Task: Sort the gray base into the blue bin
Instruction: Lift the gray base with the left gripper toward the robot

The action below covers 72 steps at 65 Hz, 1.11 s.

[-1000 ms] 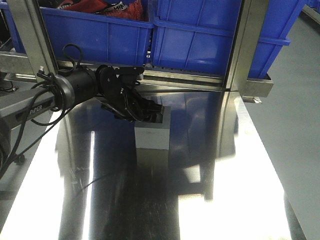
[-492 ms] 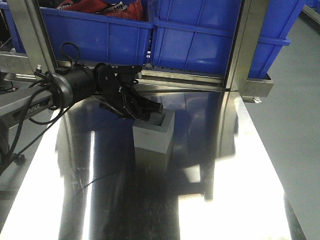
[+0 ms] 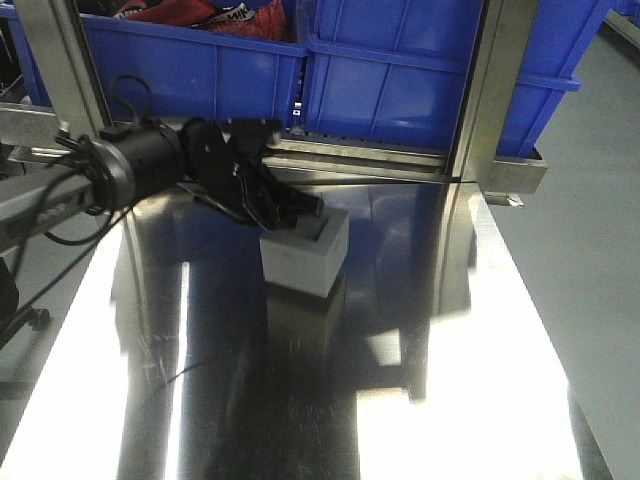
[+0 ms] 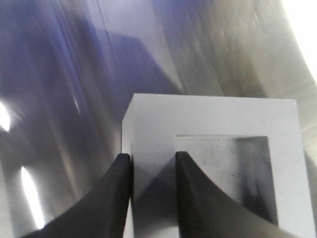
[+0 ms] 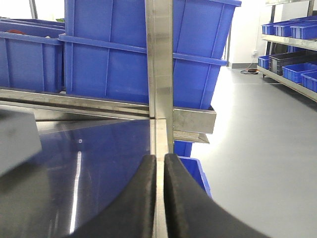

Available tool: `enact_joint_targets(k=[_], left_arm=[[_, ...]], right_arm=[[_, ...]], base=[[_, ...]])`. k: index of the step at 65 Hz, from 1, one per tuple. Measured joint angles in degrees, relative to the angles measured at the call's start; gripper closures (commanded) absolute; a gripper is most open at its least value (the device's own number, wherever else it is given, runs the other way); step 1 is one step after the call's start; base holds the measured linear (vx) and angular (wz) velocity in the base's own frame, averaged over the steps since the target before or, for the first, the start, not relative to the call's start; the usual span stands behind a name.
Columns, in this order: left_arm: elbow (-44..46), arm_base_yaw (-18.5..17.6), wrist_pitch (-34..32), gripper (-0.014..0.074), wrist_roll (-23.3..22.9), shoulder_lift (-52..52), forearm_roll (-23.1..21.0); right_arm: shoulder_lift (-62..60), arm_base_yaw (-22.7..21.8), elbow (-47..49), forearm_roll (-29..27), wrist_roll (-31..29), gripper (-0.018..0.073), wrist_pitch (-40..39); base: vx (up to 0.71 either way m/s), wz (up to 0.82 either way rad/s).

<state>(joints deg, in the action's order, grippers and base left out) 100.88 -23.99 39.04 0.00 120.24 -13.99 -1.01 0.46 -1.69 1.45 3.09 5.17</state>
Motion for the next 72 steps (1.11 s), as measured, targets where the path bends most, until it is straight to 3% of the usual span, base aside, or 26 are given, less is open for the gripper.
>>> enact_joint_targets(k=[11,34,55,72], left_arm=[[0.0,0.0,-2.51,0.0445,2.64,-7.13,0.0],[-2.54,0.0,-0.46,0.0445,7.26,-23.03,0.25],[-18.84,0.0,-0.84,0.0445,7.18,-42.49,4.05],[-32.05,0.0,-1.26,0.0446,1.95,-59.18,9.6]], right_arm=[[0.0,0.0,0.0,0.0,0.0,0.0564,0.0],[0.0,0.0,0.0,0.0,0.0,0.0564,0.0],[0.0,0.0,0.0,0.0,0.0,0.0564,0.0],[0.0,0.0,0.0,0.0,0.0,0.0564,0.0]], base=[[0.0,0.0],[0.0,0.0],[0.0,0.0],[0.0,0.0]])
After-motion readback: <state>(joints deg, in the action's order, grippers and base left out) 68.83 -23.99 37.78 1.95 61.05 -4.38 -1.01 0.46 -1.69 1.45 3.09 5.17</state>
